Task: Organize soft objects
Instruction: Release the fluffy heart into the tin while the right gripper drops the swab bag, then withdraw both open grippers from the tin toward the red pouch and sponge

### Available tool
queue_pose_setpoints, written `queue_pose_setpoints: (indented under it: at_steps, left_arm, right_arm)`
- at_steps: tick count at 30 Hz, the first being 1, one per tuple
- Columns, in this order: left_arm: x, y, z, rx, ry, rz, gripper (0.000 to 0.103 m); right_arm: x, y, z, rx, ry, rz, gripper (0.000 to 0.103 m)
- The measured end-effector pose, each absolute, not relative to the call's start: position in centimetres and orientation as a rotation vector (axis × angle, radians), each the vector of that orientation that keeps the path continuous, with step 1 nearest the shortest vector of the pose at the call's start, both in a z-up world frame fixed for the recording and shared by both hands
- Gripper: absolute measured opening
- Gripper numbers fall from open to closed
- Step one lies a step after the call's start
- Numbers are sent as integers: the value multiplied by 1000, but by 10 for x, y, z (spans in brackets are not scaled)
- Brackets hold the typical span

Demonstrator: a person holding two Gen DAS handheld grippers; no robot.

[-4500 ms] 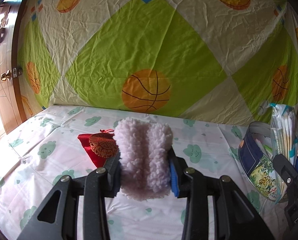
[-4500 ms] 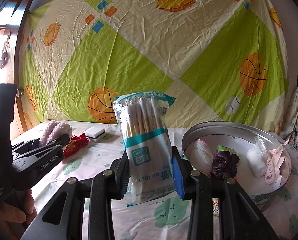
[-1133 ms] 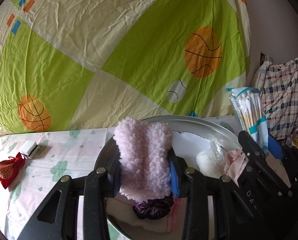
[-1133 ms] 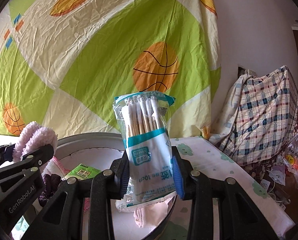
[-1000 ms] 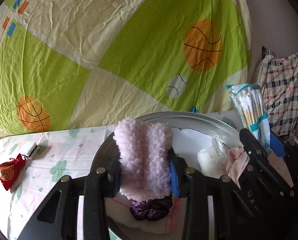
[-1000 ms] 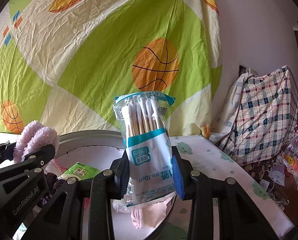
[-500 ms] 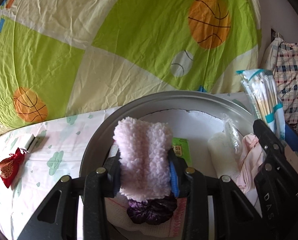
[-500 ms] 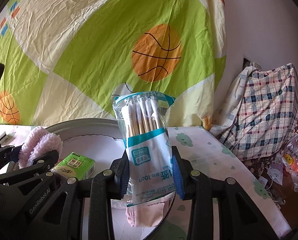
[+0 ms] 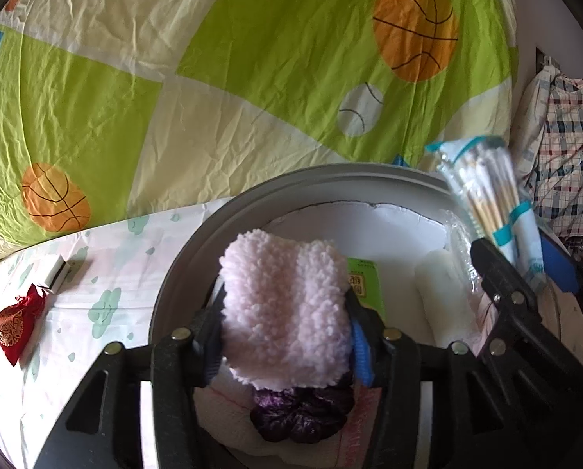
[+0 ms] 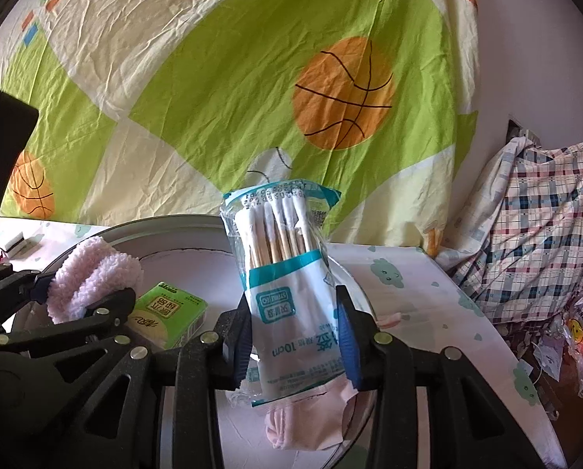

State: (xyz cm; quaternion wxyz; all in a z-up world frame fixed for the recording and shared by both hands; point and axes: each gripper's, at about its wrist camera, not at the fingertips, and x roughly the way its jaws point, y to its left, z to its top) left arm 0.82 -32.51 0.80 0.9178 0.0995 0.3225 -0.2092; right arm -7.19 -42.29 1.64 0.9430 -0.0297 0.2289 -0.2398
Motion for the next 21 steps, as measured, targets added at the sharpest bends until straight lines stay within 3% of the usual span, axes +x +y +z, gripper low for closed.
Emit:
queue_pose_setpoints:
  at_steps: [2,5,7,9,13,21]
  left_arm:
    - [9,-321,9,179,664,-430,65]
    - [10,-312,12,142,663,-430,75]
    - [7,-302,16,103,635,-430,88]
    - [3,-291,21,55,586,-431,103]
    - [-4,-279,30,-16,524,-483,103]
    - [-16,-273,36,34,463,-457,103]
  right_arm:
    - [-70,-424,15,-50,480,-468,49]
    - [-73,-432,16,-3,471,-476,67]
    - [-77,-434,18,7,444,-492,77]
    - [-84,-434,24,14,398,-505,78]
    - [-95,-436,31,56,325,-512,90]
    - [-108,-437,40,90,240,-524,90]
